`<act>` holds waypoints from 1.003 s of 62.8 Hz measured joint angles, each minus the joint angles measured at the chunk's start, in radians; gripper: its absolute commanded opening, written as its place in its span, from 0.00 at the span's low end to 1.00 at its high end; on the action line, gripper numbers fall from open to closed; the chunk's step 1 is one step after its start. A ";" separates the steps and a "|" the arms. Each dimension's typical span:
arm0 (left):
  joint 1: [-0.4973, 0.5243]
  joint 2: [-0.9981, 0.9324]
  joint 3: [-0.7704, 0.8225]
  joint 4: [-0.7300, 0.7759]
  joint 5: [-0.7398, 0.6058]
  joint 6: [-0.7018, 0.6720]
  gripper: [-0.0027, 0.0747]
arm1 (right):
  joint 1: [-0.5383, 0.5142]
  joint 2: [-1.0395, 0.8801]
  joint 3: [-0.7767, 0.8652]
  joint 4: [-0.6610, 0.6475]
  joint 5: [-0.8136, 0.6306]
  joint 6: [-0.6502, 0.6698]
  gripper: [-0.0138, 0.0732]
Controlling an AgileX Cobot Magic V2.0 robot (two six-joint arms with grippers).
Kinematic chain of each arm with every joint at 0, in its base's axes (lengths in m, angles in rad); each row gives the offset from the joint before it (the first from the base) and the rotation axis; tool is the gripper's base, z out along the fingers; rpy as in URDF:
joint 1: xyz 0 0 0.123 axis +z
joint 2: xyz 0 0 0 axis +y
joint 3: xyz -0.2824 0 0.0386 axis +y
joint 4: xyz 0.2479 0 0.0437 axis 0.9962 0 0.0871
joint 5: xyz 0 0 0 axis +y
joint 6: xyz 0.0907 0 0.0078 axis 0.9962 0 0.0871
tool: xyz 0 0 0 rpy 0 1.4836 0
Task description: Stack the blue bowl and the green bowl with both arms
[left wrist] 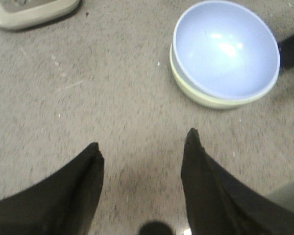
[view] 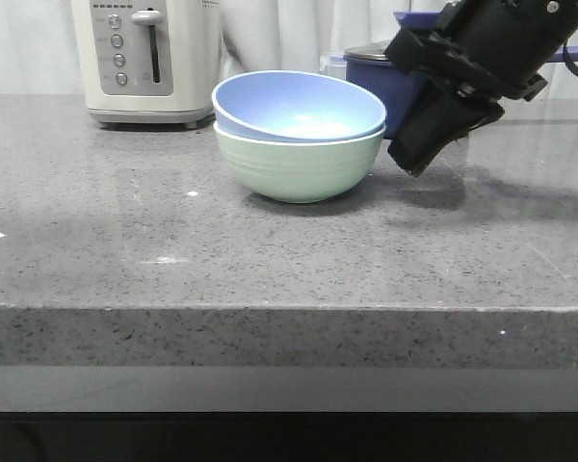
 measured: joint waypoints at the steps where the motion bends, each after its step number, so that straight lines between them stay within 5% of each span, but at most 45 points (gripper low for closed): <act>1: 0.000 -0.016 0.014 0.000 0.000 -0.003 0.51 | 0.000 0.000 0.000 0.000 0.000 0.000 0.08; 22: 0.000 -0.270 0.195 0.008 0.012 -0.048 0.51 | 0.000 -0.007 0.000 -0.013 0.018 0.011 0.09; 33: 0.000 -0.297 0.204 0.014 0.026 -0.049 0.51 | 0.000 -0.096 0.000 -0.166 0.071 0.181 0.09; 46: 0.000 -0.297 0.204 0.016 0.026 -0.049 0.51 | 0.000 -0.327 0.032 -0.406 0.160 0.447 0.09; 63: 0.000 -0.297 0.204 0.018 0.026 -0.049 0.51 | 0.000 -0.721 0.196 -0.476 0.192 0.581 0.09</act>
